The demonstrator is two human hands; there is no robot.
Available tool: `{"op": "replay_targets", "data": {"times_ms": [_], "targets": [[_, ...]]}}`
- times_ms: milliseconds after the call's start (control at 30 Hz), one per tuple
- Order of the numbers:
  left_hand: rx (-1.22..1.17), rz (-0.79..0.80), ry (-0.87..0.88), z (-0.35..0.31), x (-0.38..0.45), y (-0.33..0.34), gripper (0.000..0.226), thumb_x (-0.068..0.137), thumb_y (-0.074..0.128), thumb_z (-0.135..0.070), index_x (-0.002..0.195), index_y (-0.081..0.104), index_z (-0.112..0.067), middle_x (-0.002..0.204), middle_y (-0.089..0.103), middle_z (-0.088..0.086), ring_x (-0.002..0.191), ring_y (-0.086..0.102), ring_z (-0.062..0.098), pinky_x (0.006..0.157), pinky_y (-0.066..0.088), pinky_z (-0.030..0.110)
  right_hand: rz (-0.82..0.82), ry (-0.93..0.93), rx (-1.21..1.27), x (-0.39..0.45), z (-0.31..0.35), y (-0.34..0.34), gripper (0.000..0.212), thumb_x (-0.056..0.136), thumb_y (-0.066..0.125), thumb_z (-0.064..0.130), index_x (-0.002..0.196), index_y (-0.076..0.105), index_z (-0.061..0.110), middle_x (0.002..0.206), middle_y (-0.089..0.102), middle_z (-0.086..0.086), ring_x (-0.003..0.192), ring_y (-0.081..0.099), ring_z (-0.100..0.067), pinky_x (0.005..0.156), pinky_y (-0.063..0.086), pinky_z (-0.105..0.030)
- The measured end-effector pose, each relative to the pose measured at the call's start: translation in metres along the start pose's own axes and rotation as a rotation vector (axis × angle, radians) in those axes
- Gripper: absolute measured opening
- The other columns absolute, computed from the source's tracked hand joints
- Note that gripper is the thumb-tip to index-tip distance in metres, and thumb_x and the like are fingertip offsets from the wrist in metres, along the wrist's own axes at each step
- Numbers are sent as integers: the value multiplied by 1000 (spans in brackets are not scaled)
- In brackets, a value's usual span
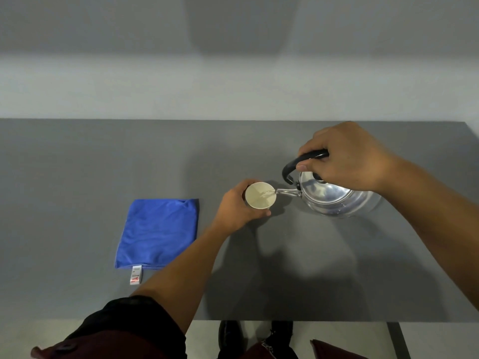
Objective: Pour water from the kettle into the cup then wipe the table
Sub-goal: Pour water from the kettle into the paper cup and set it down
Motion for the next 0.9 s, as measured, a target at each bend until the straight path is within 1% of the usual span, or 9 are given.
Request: {"op": "replay_targets", "data": {"times_ms": [67,200,367,433,500,633,733,833,900], "targets": [[-4,1,-3,0,0,0,74,58,101,-32,119,60,-45,111,69,-25,105,65,-5,83,51,8,3,-5,-9,1,2,-1,10,87,71,39,89,78,32,73,63,14,73,56,-7,66,41,-27],[-2,5,-11,0,0,0,76,58,101,-32,122,60,-41,111,68,-25,105,64,-5,81,50,5,15,-10,-29,1,4,-3,13,87,69,41,89,77,31,74,64,11,73,56,-11,68,48,-35],[0,1,-10,1,0,0,77,58,101,-31,124,62,-35,114,70,-16,105,68,7,87,54,15,22,-1,-26,2,7,-3,12,87,70,41,89,77,31,77,65,11,75,58,-13,70,51,-40],[-7,1,-18,1,0,0,76,58,101,-30,124,62,-35,114,71,-17,105,68,6,85,53,13,27,0,-28,3,7,-4,12,86,70,41,87,77,31,75,66,10,74,59,-14,70,51,-41],[-9,0,-24,1,0,0,76,58,101,-30,124,62,-35,113,71,-18,105,67,2,84,52,11,31,-1,-25,3,8,-5,11,86,70,40,88,77,31,75,66,11,74,59,-13,69,51,-40],[-3,-1,-21,0,0,0,76,59,101,-29,126,64,-30,114,72,-14,105,68,7,88,55,18,33,-6,-17,4,9,-6,10,86,71,39,89,78,32,74,64,13,74,57,-9,66,48,-35],[-7,-4,-22,0,0,0,75,59,101,-28,125,64,-29,113,72,-14,104,68,5,85,53,13,50,-8,-19,5,10,-6,11,86,71,40,90,78,33,73,62,15,74,57,-6,65,46,-33],[-5,-1,-24,0,-1,0,75,60,101,-27,125,64,-29,113,72,-14,103,68,5,85,53,13,61,-6,-14,6,12,-6,10,86,71,40,90,77,33,72,62,15,75,57,-6,65,47,-34],[-5,1,-28,-1,-1,-1,74,60,101,-26,124,64,-30,111,71,-16,101,67,-1,83,51,10,66,-7,-10,6,14,-7,10,86,72,40,89,77,33,71,62,16,74,58,-7,65,47,-34]]}}
Point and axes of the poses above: each hand's wrist, its own x-axis towards the middle knuckle, its own y-axis out of the palm, z = x × y, the point moved 6 cm from there along x, towards the middle knuckle
